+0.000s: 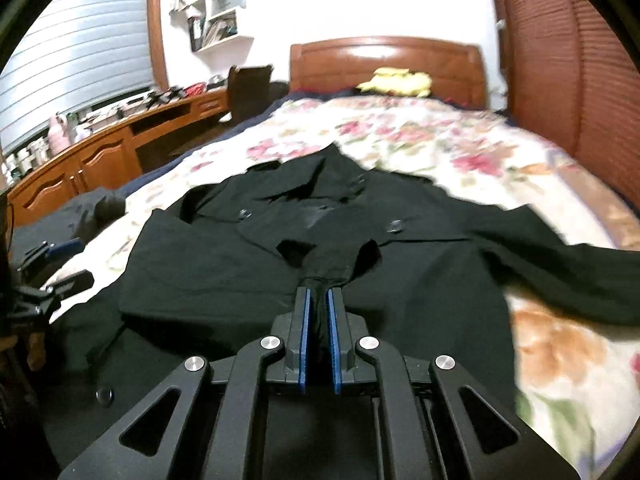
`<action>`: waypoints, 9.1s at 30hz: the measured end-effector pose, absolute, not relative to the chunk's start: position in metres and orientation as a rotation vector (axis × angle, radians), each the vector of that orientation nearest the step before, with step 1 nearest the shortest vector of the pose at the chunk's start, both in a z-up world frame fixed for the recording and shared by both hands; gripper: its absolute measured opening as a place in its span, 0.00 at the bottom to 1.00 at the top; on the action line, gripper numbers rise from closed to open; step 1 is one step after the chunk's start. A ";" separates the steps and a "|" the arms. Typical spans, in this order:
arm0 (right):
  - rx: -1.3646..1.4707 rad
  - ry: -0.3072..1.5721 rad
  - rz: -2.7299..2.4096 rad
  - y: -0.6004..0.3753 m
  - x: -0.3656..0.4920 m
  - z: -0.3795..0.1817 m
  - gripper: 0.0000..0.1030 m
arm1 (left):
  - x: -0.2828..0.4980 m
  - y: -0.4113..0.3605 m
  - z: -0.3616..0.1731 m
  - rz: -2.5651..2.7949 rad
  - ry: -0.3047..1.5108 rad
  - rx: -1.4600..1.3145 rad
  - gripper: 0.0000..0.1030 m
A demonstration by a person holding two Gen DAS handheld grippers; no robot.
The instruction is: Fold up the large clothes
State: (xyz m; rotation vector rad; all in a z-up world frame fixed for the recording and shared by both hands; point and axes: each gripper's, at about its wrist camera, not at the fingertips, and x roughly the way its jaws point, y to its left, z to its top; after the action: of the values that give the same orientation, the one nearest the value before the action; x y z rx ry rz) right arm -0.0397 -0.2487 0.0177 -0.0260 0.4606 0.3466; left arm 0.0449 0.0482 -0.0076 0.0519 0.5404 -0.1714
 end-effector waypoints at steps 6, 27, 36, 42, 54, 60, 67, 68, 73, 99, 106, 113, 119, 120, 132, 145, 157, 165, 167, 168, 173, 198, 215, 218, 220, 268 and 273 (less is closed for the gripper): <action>-0.045 0.373 0.206 -0.265 -0.101 0.020 0.08 | 0.039 0.047 -0.004 -0.213 0.531 0.024 0.84; -0.081 0.506 0.192 -0.281 -0.153 -0.006 0.14 | 0.032 0.006 0.003 -0.283 0.497 0.028 0.84; -0.111 0.475 0.129 -0.291 -0.150 0.002 0.51 | 0.038 -0.021 0.010 -0.364 0.487 -0.050 0.84; -0.124 0.507 0.086 -0.308 -0.139 0.000 0.72 | 0.035 -0.054 0.011 -0.393 0.476 0.002 0.84; -0.126 0.569 0.016 -0.340 -0.109 -0.004 0.72 | 0.037 -0.077 0.004 -0.400 0.493 0.018 0.84; -0.129 0.596 -0.014 -0.363 -0.075 -0.007 0.72 | 0.039 -0.078 0.000 -0.385 0.507 0.037 0.84; -0.090 0.620 -0.064 -0.375 -0.033 -0.012 0.72 | 0.041 -0.070 0.001 -0.360 0.503 0.030 0.84; -0.077 0.621 -0.077 -0.378 -0.028 -0.012 0.72 | 0.042 -0.069 0.001 -0.356 0.502 0.030 0.84; 0.019 0.623 -0.155 -0.395 0.000 -0.012 0.72 | 0.046 -0.064 0.000 -0.343 0.505 0.033 0.84; 0.382 0.748 -0.223 -0.448 0.066 -0.043 0.72 | 0.054 -0.057 -0.004 -0.332 0.532 0.033 0.84; 0.361 0.748 -0.241 -0.453 0.071 -0.043 0.36 | 0.055 -0.057 -0.004 -0.333 0.534 0.033 0.84; 0.211 0.674 -0.206 -0.438 0.062 -0.012 0.03 | 0.057 -0.056 -0.006 -0.338 0.544 0.025 0.84; 0.092 0.555 -0.211 -0.408 0.034 0.024 0.02 | 0.054 -0.054 -0.005 -0.348 0.538 0.023 0.84; 0.077 0.541 -0.200 -0.402 0.029 0.029 0.02 | 0.054 -0.053 -0.004 -0.349 0.537 0.021 0.84; -0.019 0.362 -0.045 -0.332 -0.035 0.076 0.02 | 0.053 -0.048 0.000 -0.347 0.531 0.009 0.84; -0.139 0.296 0.187 -0.286 -0.069 0.090 0.02 | 0.048 -0.034 0.002 -0.334 0.520 -0.009 0.84; -0.078 0.451 0.408 -0.278 -0.048 0.037 0.02 | 0.043 -0.020 0.005 -0.309 0.515 -0.015 0.84; -0.090 0.634 0.475 -0.272 -0.029 -0.009 0.02 | 0.042 -0.016 0.007 -0.308 0.506 -0.022 0.84; -0.061 0.658 0.483 -0.273 -0.030 -0.014 0.02 | 0.042 -0.014 0.006 -0.307 0.507 -0.028 0.84; -0.061 0.669 0.481 -0.275 -0.030 -0.018 0.02 | 0.042 -0.013 0.006 -0.308 0.508 -0.031 0.84; -0.073 0.669 0.432 -0.281 -0.039 -0.017 0.02 | 0.042 -0.012 0.006 -0.308 0.508 -0.030 0.84; 0.018 0.683 0.200 -0.323 0.015 -0.007 0.59 | 0.041 -0.014 0.006 -0.307 0.509 -0.016 0.84; -0.109 0.804 0.226 -0.262 0.091 -0.033 0.59 | 0.041 -0.014 0.004 -0.307 0.514 -0.010 0.84; -0.128 0.800 0.226 -0.258 0.092 -0.033 0.59 | 0.040 -0.014 0.004 -0.306 0.513 -0.010 0.84; -0.119 0.802 0.245 -0.258 0.092 -0.035 0.48 | 0.040 -0.013 0.004 -0.305 0.512 -0.010 0.84; -0.227 0.465 0.688 -0.131 0.014 0.022 0.06 | 0.010 0.074 0.005 -0.175 0.496 -0.023 0.84; -0.240 0.456 0.675 -0.128 0.005 0.028 0.30 | 0.010 0.077 0.006 -0.174 0.492 -0.027 0.84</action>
State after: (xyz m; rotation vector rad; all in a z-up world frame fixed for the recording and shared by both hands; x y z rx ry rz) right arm 0.0050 -0.1280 0.0282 -0.2400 0.4560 0.6749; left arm 0.0097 0.0770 0.0057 -0.0273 0.4916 -0.1740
